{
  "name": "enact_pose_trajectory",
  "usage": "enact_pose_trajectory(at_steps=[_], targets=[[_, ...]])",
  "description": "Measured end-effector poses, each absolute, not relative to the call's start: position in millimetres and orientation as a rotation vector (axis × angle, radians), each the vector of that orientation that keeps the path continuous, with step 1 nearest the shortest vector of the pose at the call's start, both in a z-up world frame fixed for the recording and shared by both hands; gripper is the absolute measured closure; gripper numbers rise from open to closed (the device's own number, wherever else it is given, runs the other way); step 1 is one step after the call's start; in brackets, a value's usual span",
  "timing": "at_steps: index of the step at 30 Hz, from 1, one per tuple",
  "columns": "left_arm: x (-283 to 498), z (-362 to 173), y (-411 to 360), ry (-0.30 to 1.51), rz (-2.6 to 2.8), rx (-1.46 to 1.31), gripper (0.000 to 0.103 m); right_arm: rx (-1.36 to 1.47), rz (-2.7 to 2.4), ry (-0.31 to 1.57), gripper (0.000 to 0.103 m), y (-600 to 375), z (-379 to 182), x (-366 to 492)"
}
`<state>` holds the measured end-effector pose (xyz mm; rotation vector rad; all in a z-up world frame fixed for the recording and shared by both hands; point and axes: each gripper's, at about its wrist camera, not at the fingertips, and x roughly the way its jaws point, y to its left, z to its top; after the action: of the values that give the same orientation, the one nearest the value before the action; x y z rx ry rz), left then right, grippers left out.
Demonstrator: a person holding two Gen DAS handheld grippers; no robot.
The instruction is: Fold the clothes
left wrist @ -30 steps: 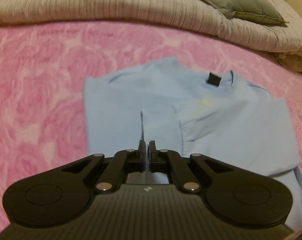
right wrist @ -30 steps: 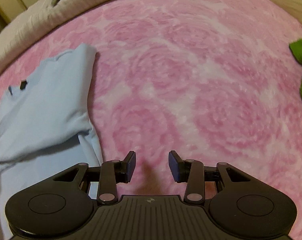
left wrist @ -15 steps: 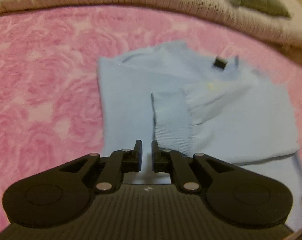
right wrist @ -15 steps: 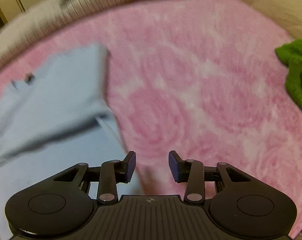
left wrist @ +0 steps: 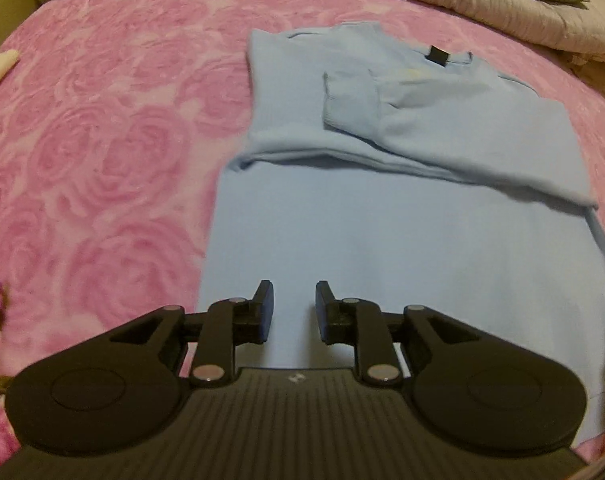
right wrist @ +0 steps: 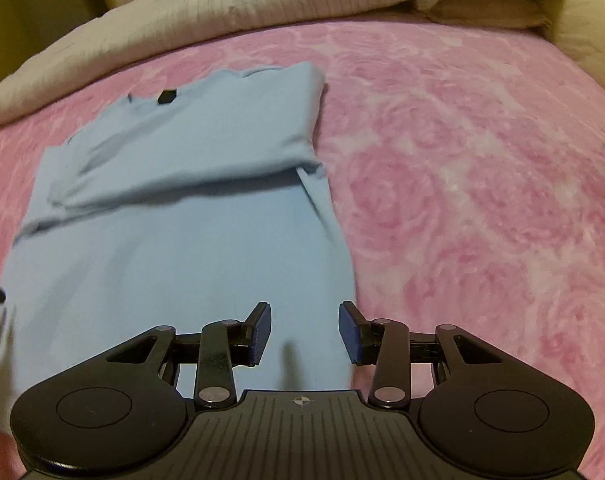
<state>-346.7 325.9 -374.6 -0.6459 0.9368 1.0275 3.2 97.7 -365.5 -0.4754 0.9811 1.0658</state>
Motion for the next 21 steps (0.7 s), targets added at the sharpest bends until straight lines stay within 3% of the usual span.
enact_pose_trajectory(at_steps=[5, 11, 21], targets=[[-353, -383, 310, 0.86, 1.036, -0.531, 0.082, -0.397, 1.086, 0.865, 0.05, 81, -375, 0], [-372, -381, 286, 0.755, 1.049, -0.436, 0.081, -0.299, 1.121, 0.747, 0.048, 48, -367, -26], [-432, -321, 197, 0.674, 1.111, -0.496, 0.07, -0.261, 1.08, 0.778, 0.047, -23, -316, -91]])
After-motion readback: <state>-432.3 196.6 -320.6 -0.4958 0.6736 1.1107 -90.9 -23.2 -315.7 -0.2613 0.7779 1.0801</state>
